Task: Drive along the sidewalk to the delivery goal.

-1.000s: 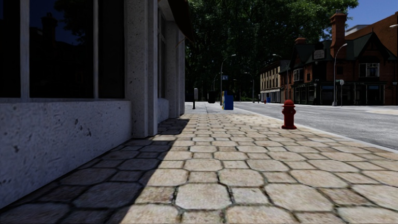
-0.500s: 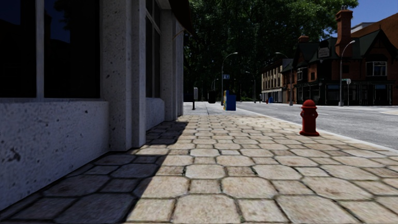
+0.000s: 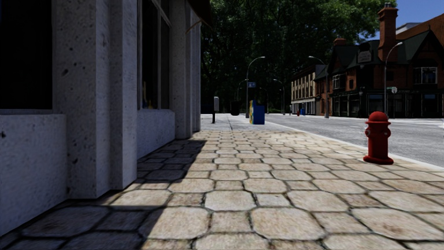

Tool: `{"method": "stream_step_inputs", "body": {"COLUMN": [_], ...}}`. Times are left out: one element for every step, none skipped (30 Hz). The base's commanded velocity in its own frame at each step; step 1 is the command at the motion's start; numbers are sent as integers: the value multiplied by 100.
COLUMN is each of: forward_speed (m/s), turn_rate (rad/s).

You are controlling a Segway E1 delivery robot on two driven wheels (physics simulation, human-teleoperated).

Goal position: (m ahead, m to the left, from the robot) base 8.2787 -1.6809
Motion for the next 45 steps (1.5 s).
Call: {"method": "stream_step_inputs", "body": {"forward_speed": [200,200,200,200,200,200,200,200,200,200,200,200,200,200,200,200,200,200,200,200,200,200,200,200,200,200,200,200,200,200,200,200,200,200,200,200,200,200,200,200,200,200,200,200,200], "turn_rate": [-40,-40,-40,-40,-40,-40,-40,-40,-40,-40,-40,-40,-40,-40,-40,-40,-40,-40,-40,-40,-40,-40,-40,0,0,0,0,0,0,0,0,0,0,0,0,0,0,0,0,0,0,0,0,0,0]}}
